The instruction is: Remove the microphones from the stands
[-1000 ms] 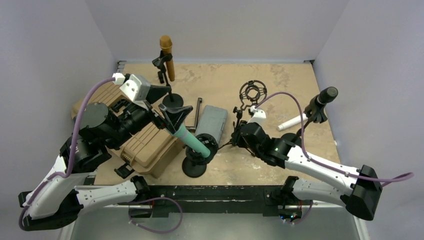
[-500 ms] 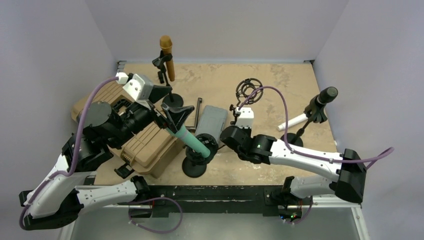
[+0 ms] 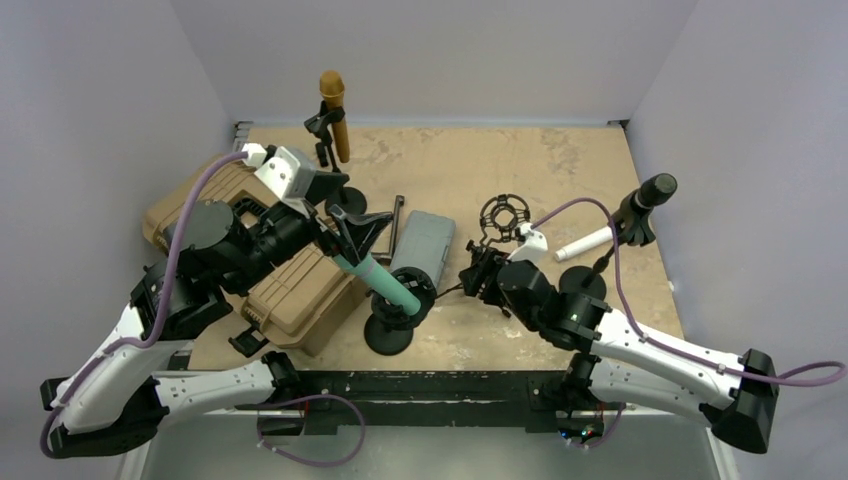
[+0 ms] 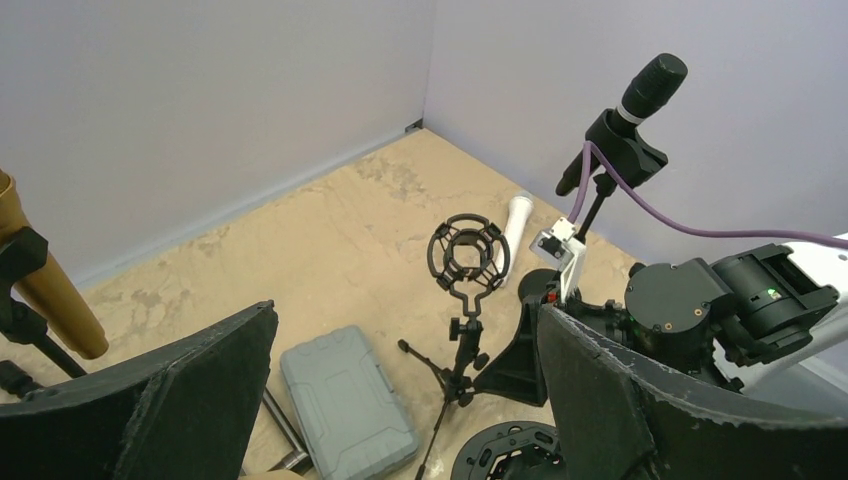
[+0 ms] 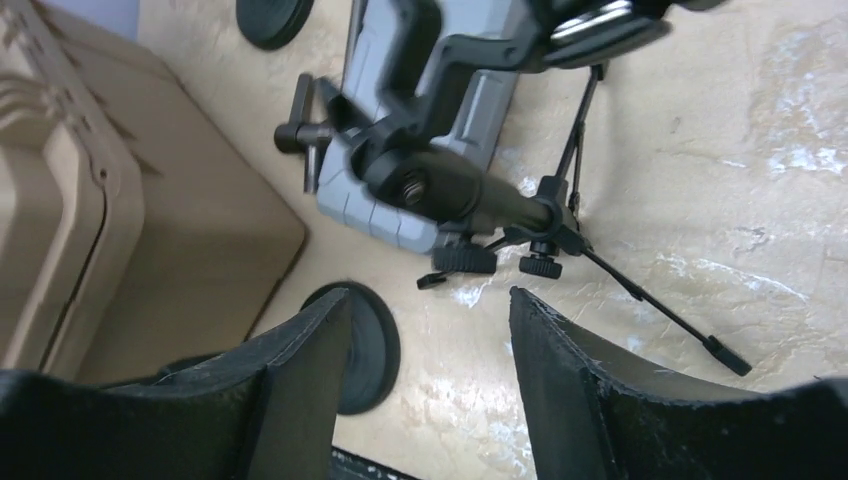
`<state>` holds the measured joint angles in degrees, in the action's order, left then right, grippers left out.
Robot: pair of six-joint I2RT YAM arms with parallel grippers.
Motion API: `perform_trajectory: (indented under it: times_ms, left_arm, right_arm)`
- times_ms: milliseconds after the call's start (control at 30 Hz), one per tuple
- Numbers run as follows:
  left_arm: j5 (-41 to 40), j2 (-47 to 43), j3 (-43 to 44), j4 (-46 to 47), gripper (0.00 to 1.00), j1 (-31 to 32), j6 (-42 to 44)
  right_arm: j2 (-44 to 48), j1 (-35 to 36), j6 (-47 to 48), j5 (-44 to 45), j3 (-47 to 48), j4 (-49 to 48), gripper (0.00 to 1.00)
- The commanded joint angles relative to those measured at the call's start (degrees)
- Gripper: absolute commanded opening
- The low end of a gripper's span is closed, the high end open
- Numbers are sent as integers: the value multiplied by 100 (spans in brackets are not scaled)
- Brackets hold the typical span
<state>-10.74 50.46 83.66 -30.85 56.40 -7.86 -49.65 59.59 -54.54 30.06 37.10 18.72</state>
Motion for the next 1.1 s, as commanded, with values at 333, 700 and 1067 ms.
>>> perform_trajectory:
  times_ms: [333,700,1067]
  left_arm:
    - [11,96,-16,228,100,20,69]
    - [61,113,-25,220,100,20,51]
    - [12,86,-48,225,100,22,61]
  right_arm:
    - [-51,-589,196,-248,6,-592,50]
    - [-656,-589,1824,332,457,-564,56]
    - [-1080,-589,2568,959,207,-1671,39]
